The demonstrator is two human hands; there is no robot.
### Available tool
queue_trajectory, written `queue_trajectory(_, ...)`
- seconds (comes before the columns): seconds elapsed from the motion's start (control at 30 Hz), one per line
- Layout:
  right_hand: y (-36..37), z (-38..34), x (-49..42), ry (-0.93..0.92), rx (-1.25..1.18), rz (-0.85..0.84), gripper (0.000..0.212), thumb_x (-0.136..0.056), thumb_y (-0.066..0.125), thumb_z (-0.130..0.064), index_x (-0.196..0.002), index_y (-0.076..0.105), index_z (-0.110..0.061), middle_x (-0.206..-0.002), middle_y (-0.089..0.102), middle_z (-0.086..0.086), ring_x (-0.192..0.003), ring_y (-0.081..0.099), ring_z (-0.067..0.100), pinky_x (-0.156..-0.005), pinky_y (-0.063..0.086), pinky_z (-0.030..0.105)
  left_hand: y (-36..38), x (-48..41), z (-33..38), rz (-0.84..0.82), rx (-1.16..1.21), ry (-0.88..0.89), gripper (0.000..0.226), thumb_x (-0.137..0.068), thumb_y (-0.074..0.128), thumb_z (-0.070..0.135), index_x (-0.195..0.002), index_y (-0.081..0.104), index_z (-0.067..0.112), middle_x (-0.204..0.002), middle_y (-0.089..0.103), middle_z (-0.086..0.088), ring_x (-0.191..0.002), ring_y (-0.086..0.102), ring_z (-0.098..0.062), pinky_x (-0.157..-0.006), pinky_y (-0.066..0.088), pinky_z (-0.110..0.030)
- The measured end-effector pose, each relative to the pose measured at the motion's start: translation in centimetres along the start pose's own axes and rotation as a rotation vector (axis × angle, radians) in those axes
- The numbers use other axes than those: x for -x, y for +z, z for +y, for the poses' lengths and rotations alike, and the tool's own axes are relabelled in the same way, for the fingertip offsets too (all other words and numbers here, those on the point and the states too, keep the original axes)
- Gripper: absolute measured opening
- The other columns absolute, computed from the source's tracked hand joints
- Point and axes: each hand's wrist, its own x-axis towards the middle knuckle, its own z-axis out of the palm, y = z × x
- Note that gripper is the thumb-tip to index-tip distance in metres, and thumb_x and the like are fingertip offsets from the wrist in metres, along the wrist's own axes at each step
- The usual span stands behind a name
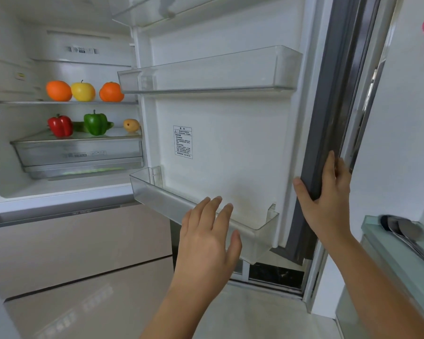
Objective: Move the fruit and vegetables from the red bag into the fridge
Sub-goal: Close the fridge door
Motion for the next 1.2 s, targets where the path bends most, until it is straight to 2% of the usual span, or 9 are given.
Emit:
queue_trajectory(0.17, -0.4, -1.9, 2.0, -0.039, 0.027, 0.006, 0.082, -0.082, 0.047, -0.055, -0.146, 0.011, -0.019, -0.153, 0.009, 0.017, -0.140, 0.010, 0.029, -0.109, 0.022, 0.041, -1.3, 1.1, -0.5, -0.015, 0.001, 0.003, 0.041, -0.084, 0.044, 0.029, -0.113, 0.062, 0.007, -0.118, 0.061, -0.012, -0.114, 0.050, -0.029, -0.093, 0.043, -0.043)
queue_trajectory(0.3, -0.6, -4.2, 3.9, -0.085, 0.080, 0.043, 0.081, -0.082, 0.044, -0.058, -0.145, 0.017, -0.016, -0.148, 0.017, 0.023, -0.136, 0.022, 0.035, -0.104, 0.035, 0.051, -2.8, 2.2, -1.3, -0.038, -0.003, 0.000, 0.041, -0.084, 0.045, 0.030, -0.114, 0.062, 0.008, -0.119, 0.061, -0.012, -0.113, 0.051, -0.029, -0.094, 0.041, -0.043)
queue_trajectory(0.37, -0.7, -5.7, 5.0, -0.091, 0.095, 0.058, 0.080, -0.081, 0.044, -0.057, -0.145, 0.019, -0.015, -0.147, 0.017, 0.024, -0.134, 0.025, 0.036, -0.104, 0.036, 0.051, -3.8, 2.8, -2.0, -0.048, -0.006, -0.006, 0.041, -0.084, 0.044, 0.030, -0.114, 0.062, 0.008, -0.118, 0.061, -0.012, -0.112, 0.051, -0.029, -0.093, 0.042, -0.043)
queue_trajectory(0.57, -0.1, -10.6, 8.8, -0.131, 0.132, 0.114, 0.076, -0.083, 0.048, -0.052, -0.144, 0.021, -0.014, -0.145, 0.016, 0.030, -0.132, 0.024, 0.039, -0.106, 0.033, 0.048, -7.2, 4.7, -4.7, -0.064, -0.036, -0.044, 0.041, -0.083, 0.044, 0.029, -0.111, 0.063, 0.005, -0.115, 0.062, -0.014, -0.108, 0.055, -0.033, -0.091, 0.045, -0.047)
queue_trajectory(0.77, 1.1, -16.0, 12.4, -0.185, 0.202, 0.166, 0.072, -0.084, 0.053, -0.046, -0.141, 0.027, -0.010, -0.141, 0.021, 0.036, -0.132, 0.020, 0.039, -0.111, 0.016, 0.034, -11.0, 6.9, -8.1, -0.091, -0.106, -0.089, 0.042, -0.083, 0.043, 0.029, -0.112, 0.062, 0.005, -0.114, 0.062, -0.014, -0.107, 0.055, -0.034, -0.090, 0.045, -0.047)
queue_trajectory(0.9, 2.4, -19.5, 15.1, -0.207, 0.178, 0.133, 0.072, -0.084, 0.055, -0.043, -0.141, 0.025, -0.012, -0.143, 0.014, 0.035, -0.134, 0.015, 0.040, -0.112, 0.016, 0.038, -13.9, 8.6, -10.3, -0.077, -0.142, -0.126, 0.042, -0.083, 0.042, 0.029, -0.112, 0.062, 0.005, -0.114, 0.062, -0.015, -0.108, 0.052, -0.031, -0.090, 0.043, -0.045)
queue_trajectory(0.97, 2.9, -21.4, 16.3, -0.219, 0.170, 0.122, 0.072, -0.083, 0.057, -0.042, -0.140, 0.028, -0.010, -0.143, 0.015, 0.036, -0.134, 0.016, 0.041, -0.111, 0.014, 0.036, -15.4, 9.5, -11.5, -0.075, -0.165, -0.144, 0.043, -0.083, 0.042, 0.029, -0.113, 0.062, 0.005, -0.114, 0.062, -0.014, -0.108, 0.050, -0.030, -0.090, 0.043, -0.045)
queue_trajectory(1.07, 3.9, -24.4, 18.1, -0.251, 0.126, 0.107, 0.069, -0.082, 0.058, -0.040, -0.137, 0.033, -0.007, -0.142, 0.013, 0.034, -0.134, 0.016, 0.041, -0.111, 0.017, 0.040, -17.8, 11.0, -13.5, -0.062, -0.200, -0.177, 0.042, -0.083, 0.042, 0.029, -0.113, 0.061, 0.005, -0.114, 0.062, -0.014, -0.108, 0.050, -0.029, -0.090, 0.043, -0.046)
queue_trajectory(1.2, 5.4, -28.2, 20.2, -0.291, 0.070, 0.048, 0.065, -0.082, 0.057, -0.038, -0.134, 0.039, -0.004, -0.143, 0.009, 0.026, -0.136, 0.012, 0.040, -0.114, 0.010, 0.033, -21.1, 12.8, -16.2, -0.047, -0.253, -0.222, 0.042, -0.083, 0.042, 0.029, -0.112, 0.061, 0.006, -0.114, 0.062, -0.015, -0.108, 0.053, -0.033, -0.088, 0.045, -0.047)
